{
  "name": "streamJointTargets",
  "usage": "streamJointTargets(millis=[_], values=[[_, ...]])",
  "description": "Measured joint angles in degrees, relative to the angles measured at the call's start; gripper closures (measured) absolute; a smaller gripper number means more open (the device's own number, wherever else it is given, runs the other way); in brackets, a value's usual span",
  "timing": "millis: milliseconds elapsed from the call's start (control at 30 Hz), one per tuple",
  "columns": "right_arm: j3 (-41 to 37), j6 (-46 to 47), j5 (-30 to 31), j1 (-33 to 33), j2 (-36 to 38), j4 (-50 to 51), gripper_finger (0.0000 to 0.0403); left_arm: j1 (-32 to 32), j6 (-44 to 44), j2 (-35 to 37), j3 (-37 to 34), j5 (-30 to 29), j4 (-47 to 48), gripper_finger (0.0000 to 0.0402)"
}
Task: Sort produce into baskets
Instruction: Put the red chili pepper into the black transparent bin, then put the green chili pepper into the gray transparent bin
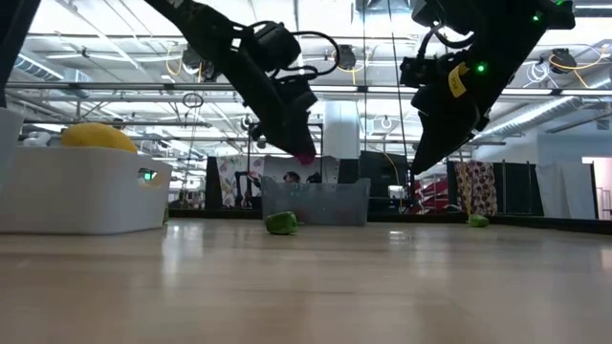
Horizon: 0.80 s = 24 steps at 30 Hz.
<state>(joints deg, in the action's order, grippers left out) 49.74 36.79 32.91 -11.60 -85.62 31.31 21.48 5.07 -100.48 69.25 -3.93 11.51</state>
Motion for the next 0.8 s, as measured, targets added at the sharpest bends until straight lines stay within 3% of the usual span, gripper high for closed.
streamJointTargets(millis=[200,367,600,800], values=[[0.0,0.0,0.0,0.0,0.0,0.0,0.0241,0.0,0.0,-0.7,0.0,-1.1,-1.0,0.0156],[0.0,0.0,0.0,0.0,0.0,0.1,0.0241,0.2,-1.4,-0.7,1.3,-2.0,0.7,0.0142],[0.0,-0.2,0.0,0.0,0.0,0.1,0.0241,-1.6,-1.6,-0.4,8.4,4.5,12.5,0.0141],[0.0,-2.0,0.1,-0.2,0.0,-0.9,0.0241,-8.3,-5.9,1.2,9.8,13.9,20.7,0.0141]])
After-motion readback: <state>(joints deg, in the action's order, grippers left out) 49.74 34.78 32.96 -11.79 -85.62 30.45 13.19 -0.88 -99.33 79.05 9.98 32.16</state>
